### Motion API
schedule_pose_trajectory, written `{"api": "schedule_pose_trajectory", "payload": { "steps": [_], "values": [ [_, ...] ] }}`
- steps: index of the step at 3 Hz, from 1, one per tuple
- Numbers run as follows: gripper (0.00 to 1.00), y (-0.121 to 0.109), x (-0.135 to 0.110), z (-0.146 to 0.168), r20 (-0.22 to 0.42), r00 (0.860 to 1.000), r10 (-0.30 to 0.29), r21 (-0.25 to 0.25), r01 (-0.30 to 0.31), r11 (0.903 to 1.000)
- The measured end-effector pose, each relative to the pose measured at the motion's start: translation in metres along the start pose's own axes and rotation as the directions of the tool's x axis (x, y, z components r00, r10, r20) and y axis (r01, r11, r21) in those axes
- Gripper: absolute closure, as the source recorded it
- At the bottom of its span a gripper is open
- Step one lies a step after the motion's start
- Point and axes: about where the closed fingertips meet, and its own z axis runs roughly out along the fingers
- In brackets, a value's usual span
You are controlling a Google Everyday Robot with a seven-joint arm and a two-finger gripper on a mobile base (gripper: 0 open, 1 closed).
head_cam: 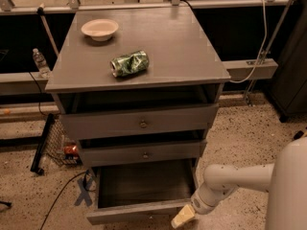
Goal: Close bottom drawer
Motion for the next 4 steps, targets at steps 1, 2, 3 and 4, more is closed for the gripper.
{"api": "schedule_pose_trajectory", "payload": {
  "steps": [1, 2, 3, 4],
  "values": [
    [0.0, -0.02, -0.002, 0.044, -0.018, 0.998, 0.056, -0.026, -0.056, 0.9981],
    [0.0, -0.035, -0.001, 0.074, -0.021, 0.995, 0.101, -0.041, -0.102, 0.9939],
    [0.0, -0.051, -0.004, 0.105, -0.021, 0.992, 0.126, -0.05, -0.127, 0.9907],
    [0.0, -0.06, -0.007, 0.123, -0.022, 0.991, 0.129, -0.055, -0.13, 0.99]
  ]
}}
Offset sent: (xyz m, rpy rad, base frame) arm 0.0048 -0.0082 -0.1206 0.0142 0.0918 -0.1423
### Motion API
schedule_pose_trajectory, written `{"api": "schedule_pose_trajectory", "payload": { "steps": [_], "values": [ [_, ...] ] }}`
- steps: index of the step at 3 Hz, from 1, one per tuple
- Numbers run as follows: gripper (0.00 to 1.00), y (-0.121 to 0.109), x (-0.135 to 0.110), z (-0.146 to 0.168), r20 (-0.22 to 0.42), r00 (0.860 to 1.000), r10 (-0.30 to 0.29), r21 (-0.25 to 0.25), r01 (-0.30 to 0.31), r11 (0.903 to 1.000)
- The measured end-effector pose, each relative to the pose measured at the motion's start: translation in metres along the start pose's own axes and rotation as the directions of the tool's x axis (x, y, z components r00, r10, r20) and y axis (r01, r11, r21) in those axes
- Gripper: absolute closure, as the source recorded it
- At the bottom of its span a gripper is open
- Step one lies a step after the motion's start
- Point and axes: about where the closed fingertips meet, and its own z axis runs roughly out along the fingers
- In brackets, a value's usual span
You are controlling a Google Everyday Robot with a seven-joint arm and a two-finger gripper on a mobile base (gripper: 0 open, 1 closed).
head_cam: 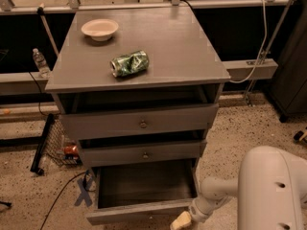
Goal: Close bottom drawer
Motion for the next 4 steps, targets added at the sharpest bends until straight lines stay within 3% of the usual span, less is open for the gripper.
{"api": "schedule_pose_trajectory", "payload": {
  "steps": [1, 4],
  "values": [
    [0.18, -0.009, -0.004, 0.013, -0.004, 1.0, 0.002, -0.004, -0.002, 1.0],
    [0.88, -0.011, -0.003, 0.026, -0.009, 1.0, 0.002, -0.012, -0.003, 0.9999]
  ]
}}
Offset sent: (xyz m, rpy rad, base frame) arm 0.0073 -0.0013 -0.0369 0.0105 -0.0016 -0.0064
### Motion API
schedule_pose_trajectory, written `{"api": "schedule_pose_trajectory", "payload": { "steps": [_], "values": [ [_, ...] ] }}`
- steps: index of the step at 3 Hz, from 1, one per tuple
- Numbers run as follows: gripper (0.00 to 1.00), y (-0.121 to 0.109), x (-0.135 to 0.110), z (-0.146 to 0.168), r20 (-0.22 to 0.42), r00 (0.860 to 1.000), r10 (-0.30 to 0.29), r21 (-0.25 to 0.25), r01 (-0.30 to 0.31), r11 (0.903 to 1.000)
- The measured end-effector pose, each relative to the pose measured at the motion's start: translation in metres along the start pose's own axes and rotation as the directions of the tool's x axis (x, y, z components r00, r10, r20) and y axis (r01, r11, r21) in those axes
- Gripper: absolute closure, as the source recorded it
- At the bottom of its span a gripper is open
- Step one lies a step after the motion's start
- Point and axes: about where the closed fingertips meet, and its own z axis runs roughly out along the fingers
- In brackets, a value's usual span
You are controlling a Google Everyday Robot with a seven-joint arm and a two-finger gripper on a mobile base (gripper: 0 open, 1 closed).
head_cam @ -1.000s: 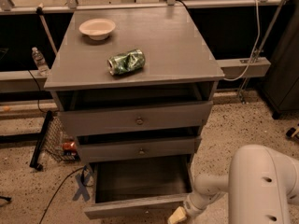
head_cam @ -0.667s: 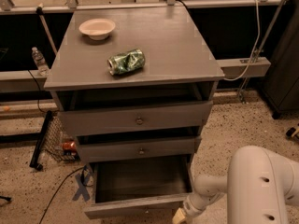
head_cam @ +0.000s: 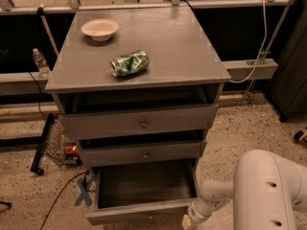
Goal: Close bottom drawer
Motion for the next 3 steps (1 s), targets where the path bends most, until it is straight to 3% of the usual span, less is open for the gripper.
{"api": "schedule_pose_trajectory", "payload": {
  "steps": [1, 3],
  "values": [
    [1.0, -0.002, -0.002, 0.005, -0.006, 1.0, -0.004, -0.002, 0.004, 1.0],
    [1.0, -0.027, -0.034, 0.019, 0.032, 0.998, -0.046, 0.011, 0.046, 0.9989]
  ]
}}
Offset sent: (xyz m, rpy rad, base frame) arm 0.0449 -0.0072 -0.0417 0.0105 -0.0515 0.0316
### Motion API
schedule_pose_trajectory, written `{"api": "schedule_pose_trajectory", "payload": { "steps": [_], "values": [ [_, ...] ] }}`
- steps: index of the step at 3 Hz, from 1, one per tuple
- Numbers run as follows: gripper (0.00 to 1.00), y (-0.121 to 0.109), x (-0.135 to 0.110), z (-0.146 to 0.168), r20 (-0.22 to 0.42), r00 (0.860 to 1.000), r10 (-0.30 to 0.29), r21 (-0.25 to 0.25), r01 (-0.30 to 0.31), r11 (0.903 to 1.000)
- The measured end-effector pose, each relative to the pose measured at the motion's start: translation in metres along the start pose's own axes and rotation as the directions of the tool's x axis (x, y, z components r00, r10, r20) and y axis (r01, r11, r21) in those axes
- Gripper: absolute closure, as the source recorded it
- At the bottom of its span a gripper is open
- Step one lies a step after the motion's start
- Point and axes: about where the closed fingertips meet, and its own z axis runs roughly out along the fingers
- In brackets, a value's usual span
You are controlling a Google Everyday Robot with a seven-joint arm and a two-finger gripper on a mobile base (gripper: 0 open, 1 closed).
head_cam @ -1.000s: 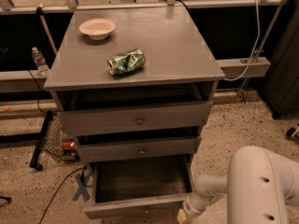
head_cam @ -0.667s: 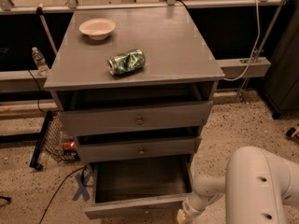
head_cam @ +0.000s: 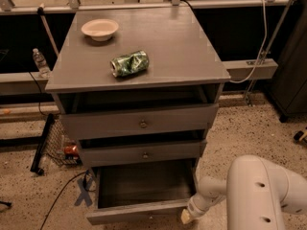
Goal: Close bottom drawer
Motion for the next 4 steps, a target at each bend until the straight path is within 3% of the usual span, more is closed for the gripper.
{"api": "schedule_pose_trajectory", "payload": {
  "steps": [2, 4],
  "values": [
    [1.0, -0.018, -0.039, 0.002, 0.082, 0.994, -0.072, 0.027, 0.07, 0.9972],
    [1.0, -0.019, -0.076, -0.005, 0.185, 0.973, -0.14, 0.05, 0.133, 0.9899]
  ]
}}
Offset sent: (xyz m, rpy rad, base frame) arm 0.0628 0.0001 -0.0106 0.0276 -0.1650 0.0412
